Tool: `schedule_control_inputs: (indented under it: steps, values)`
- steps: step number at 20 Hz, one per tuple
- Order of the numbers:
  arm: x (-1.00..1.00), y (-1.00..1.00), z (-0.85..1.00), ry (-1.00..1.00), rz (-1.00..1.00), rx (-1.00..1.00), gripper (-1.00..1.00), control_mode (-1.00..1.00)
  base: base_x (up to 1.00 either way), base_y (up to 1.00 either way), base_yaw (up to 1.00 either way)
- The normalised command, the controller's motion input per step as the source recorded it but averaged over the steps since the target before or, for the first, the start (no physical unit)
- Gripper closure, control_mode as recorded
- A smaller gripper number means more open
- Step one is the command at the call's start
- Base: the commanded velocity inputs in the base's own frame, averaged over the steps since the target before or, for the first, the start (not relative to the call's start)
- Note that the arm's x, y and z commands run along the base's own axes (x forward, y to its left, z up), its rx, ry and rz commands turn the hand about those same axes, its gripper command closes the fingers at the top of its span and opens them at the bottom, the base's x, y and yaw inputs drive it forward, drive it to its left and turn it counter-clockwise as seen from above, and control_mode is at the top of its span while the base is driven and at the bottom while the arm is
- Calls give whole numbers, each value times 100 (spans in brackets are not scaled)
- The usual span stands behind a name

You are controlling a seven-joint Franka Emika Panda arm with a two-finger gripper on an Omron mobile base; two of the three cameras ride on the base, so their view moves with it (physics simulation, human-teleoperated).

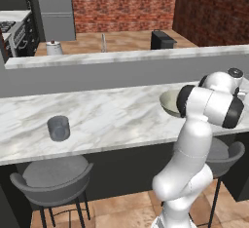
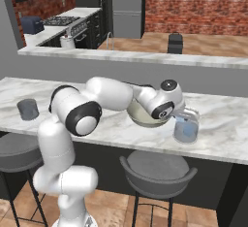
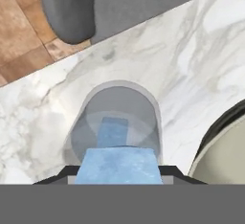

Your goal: There are four ice cubes in the ice bowl. Place two ice cubes in each glass of water.

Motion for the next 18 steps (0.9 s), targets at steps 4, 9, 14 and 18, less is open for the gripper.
schedule_control_inputs:
  steps: [4, 9, 14, 18]
  values:
    - [16, -46, 0, 1, 2, 1, 100, -100, 0, 0, 0]
    - [0, -38, -1, 2, 2, 0, 100, -100, 0, 0, 0]
    - [0, -23, -13, 0, 2, 0, 100, -100, 0, 0, 0]
    - [0, -3, -44, 0, 2, 0, 100, -100, 0, 0, 0]
